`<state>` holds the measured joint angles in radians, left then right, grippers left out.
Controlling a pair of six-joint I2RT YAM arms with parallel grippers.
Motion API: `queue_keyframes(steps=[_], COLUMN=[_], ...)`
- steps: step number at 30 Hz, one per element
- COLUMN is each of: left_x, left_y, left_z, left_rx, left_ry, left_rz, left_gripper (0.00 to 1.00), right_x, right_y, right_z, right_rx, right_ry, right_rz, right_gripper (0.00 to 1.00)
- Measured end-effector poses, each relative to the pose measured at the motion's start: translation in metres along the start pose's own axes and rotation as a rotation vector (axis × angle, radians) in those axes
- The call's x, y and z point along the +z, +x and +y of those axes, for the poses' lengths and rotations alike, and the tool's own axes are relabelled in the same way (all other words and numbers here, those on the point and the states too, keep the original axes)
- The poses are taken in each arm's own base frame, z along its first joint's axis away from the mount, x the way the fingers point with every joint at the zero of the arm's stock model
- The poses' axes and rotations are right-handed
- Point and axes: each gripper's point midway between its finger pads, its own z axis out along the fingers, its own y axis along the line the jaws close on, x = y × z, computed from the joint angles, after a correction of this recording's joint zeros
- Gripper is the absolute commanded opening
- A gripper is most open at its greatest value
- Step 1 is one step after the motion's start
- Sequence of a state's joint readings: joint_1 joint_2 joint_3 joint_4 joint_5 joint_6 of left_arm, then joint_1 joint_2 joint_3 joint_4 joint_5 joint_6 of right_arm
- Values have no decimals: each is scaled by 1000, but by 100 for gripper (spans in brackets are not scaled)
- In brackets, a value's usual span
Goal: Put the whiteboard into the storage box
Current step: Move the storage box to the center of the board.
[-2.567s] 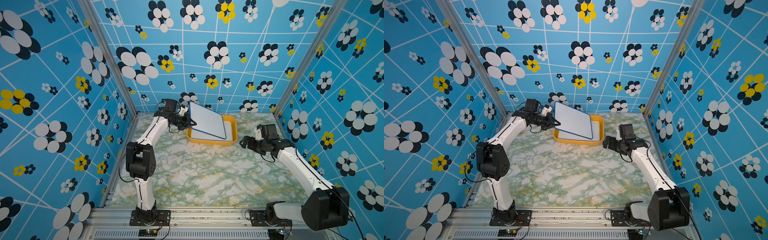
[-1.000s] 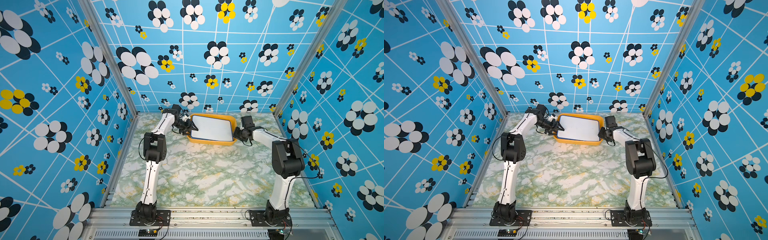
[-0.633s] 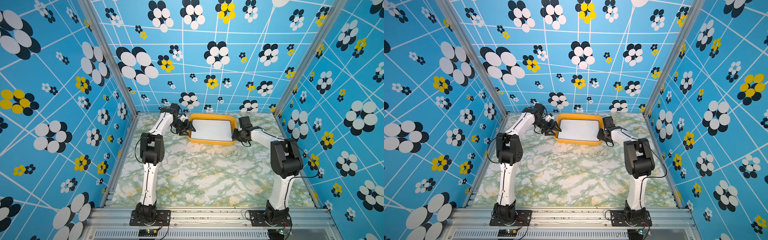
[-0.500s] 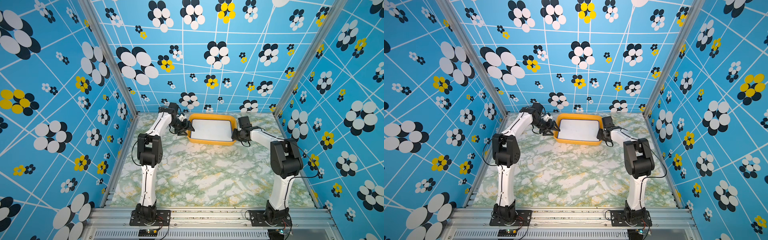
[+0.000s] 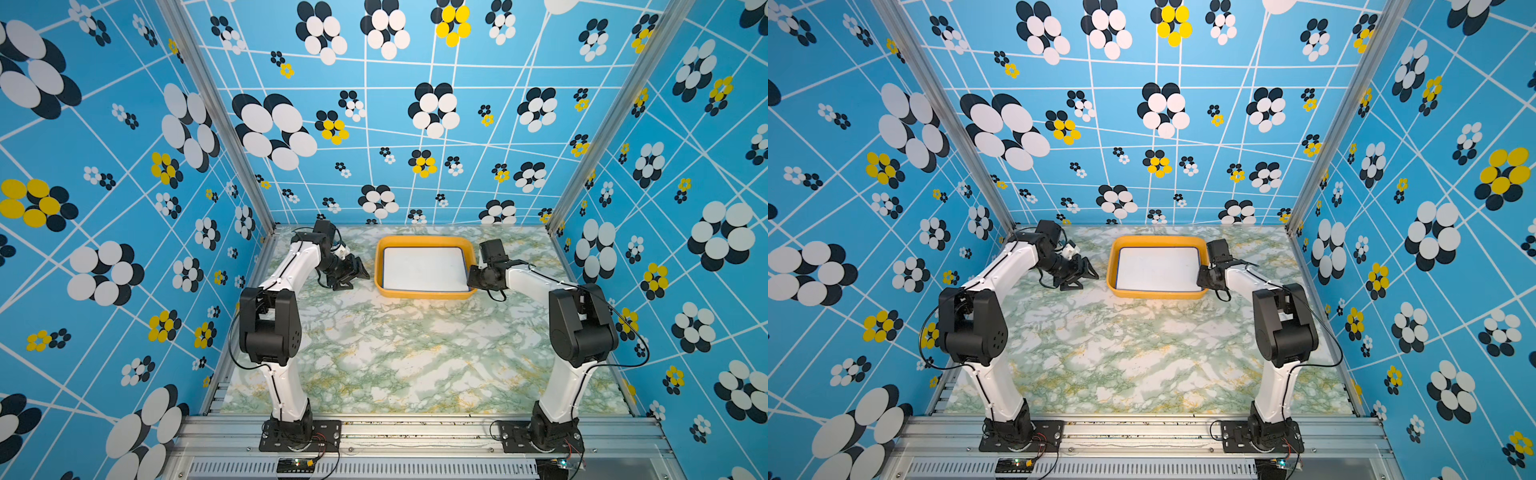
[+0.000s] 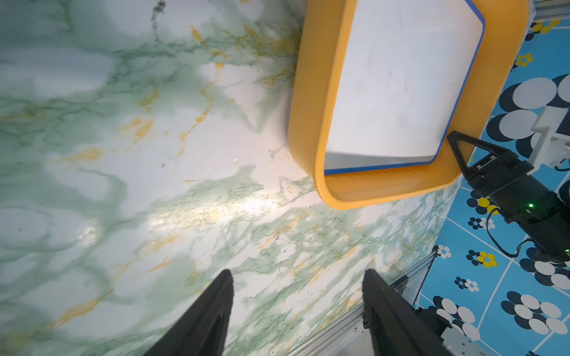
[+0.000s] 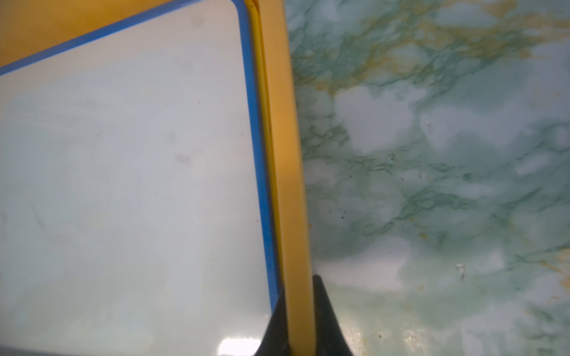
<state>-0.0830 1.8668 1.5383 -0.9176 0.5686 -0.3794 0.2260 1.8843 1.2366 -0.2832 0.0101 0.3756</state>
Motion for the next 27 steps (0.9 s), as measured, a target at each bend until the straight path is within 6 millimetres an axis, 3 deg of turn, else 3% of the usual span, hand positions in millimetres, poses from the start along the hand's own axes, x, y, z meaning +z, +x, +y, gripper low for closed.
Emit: queue_keyframes(steps=[4,12,15,17,21,27], left_x=[-6,-12,-10,-8,-12,-52], left_y=[19,44,50,54,56,40], left_z=[19,32,42,50,61,64], left_rx=[-34,-27,-30,-33,-10,81], left_ry=[-24,-65,-93,-119,-165,-257], left_rz=[-3,-29,-36,-45,-109,-364], left_gripper=[69,69,69,69,72,87], right_x=[-11,-31,-34,-36,-49,-94], right_y=[19,58,62,66,62,35], right_z=[-2,-2,-1,-3,-4,-4], right_rx=[-9,-43,-51,-56,-47,-61], right_ry=[5,7,12,21,31,32], right_rz=[17,55,69,85,72,-62], right_gripper=[0,3,25,46,72,82])
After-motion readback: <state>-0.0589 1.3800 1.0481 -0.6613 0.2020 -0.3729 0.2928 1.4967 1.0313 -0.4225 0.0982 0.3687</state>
